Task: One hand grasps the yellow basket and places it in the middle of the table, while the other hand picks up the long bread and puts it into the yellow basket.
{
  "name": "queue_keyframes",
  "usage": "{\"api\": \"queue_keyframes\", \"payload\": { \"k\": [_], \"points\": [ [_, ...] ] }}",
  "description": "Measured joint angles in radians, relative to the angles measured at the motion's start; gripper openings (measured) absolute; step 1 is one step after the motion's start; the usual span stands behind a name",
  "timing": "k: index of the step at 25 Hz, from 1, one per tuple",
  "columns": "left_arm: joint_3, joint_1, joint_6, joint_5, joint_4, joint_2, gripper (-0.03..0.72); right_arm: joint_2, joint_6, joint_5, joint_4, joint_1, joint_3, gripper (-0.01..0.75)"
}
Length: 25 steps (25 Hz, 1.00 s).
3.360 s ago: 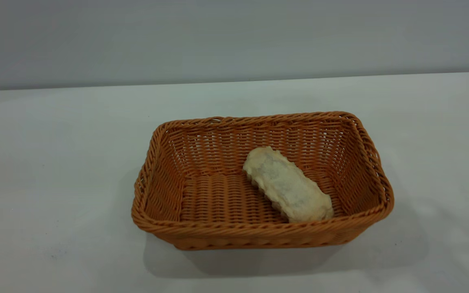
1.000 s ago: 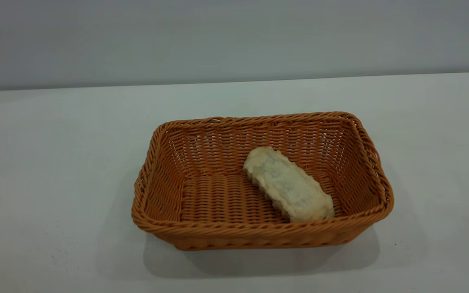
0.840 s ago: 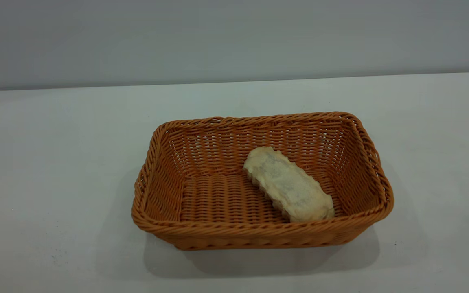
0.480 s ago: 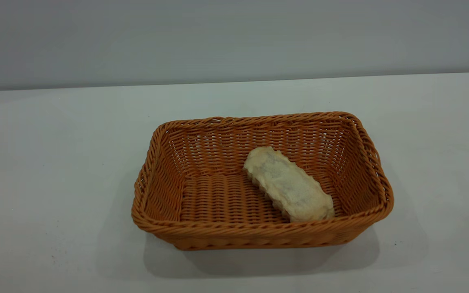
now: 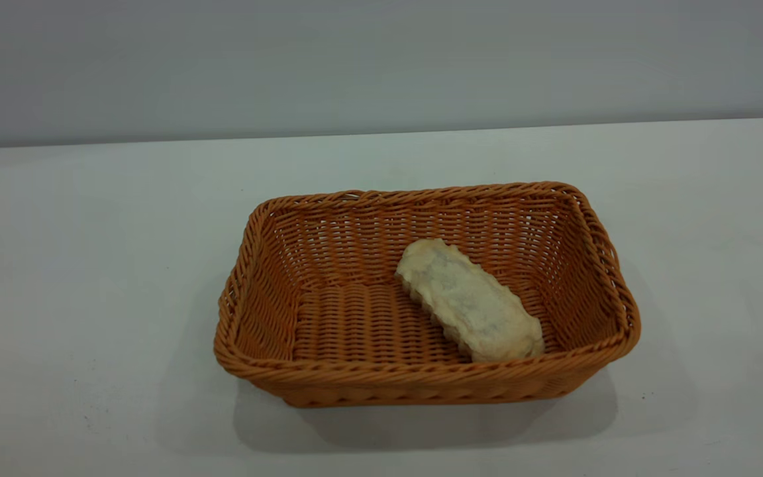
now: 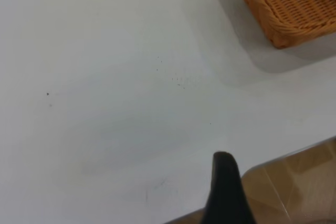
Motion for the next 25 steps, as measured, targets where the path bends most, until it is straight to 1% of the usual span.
{"api": "queue_keyframes", "payload": {
  "k": [17,20,22,25],
  "points": [
    [0.0,0.0,0.0,0.0,0.0,0.0,0.581,0.0,0.001,0.0,0.007,0.0,0.0,0.417],
    [0.0,0.023,0.001,0.0,0.0,0.0,0.581,0.0,0.001,0.0,0.008,-0.001,0.0,0.417],
    [0.0,0.061,0.001,0.0,0.0,-0.002,0.581,0.0,0.001,0.0,0.008,-0.028,0.0,0.417],
    [0.0,0.121,0.001,0.0,0.0,-0.02,0.581,0.0,0.001,0.0,0.008,-0.122,0.0,0.417]
  ]
}}
